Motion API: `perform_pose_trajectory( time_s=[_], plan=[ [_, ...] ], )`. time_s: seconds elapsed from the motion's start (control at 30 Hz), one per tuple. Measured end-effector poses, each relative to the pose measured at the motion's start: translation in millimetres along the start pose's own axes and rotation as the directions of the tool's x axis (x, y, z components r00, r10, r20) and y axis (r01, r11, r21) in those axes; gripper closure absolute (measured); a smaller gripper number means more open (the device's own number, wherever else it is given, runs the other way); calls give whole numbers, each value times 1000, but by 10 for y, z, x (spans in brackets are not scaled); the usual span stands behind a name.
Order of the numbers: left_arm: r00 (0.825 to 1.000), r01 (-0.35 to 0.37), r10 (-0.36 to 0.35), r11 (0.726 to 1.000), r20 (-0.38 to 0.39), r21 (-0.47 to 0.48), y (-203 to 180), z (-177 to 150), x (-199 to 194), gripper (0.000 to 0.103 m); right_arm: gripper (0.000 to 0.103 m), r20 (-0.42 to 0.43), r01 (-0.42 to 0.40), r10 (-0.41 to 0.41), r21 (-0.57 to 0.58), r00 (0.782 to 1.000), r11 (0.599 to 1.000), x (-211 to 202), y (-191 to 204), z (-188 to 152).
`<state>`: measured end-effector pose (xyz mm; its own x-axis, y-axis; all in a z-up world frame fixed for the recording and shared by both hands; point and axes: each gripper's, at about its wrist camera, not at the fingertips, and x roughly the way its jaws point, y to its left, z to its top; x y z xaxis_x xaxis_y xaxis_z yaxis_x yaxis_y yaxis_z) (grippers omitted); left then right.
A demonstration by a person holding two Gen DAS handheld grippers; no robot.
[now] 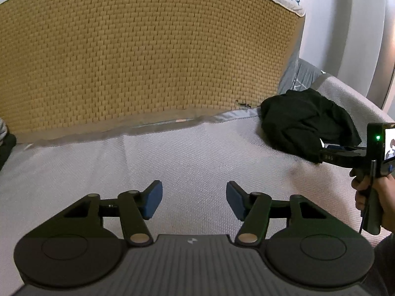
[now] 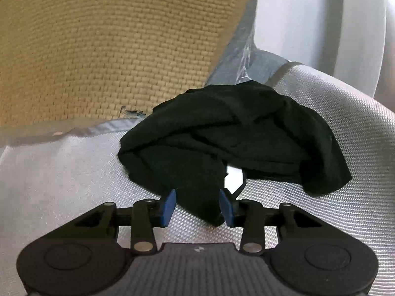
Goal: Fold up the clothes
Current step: 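Move the right tool to the black garment and close on its edge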
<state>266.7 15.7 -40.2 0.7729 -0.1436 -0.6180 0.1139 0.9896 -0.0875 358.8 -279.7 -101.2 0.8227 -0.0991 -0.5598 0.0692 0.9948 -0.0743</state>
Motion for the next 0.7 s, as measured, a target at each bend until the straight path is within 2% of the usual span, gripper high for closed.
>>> perform_pose_trajectory(
  time_s=[0.27,0.5,0.63,0.7],
  plan=[
    [1000,12,-12,1000,-14,20,-26,36,174,43,58,-10,29,-28,27,1000,999,230,-78,-35],
    [1000,11,-11,1000,-8,10,-64,81,267,43,58,-2,55,-55,-25,998,998,352,8,-7],
    [1000,9,-9,1000,-10,7,-74,87,303,38,58,5,77,-77,-49,997,996,419,67,-61],
    [1000,14,-14,1000,-15,-3,-83,90,322,38,65,6,59,-59,-46,998,997,422,61,-71]
  ],
)
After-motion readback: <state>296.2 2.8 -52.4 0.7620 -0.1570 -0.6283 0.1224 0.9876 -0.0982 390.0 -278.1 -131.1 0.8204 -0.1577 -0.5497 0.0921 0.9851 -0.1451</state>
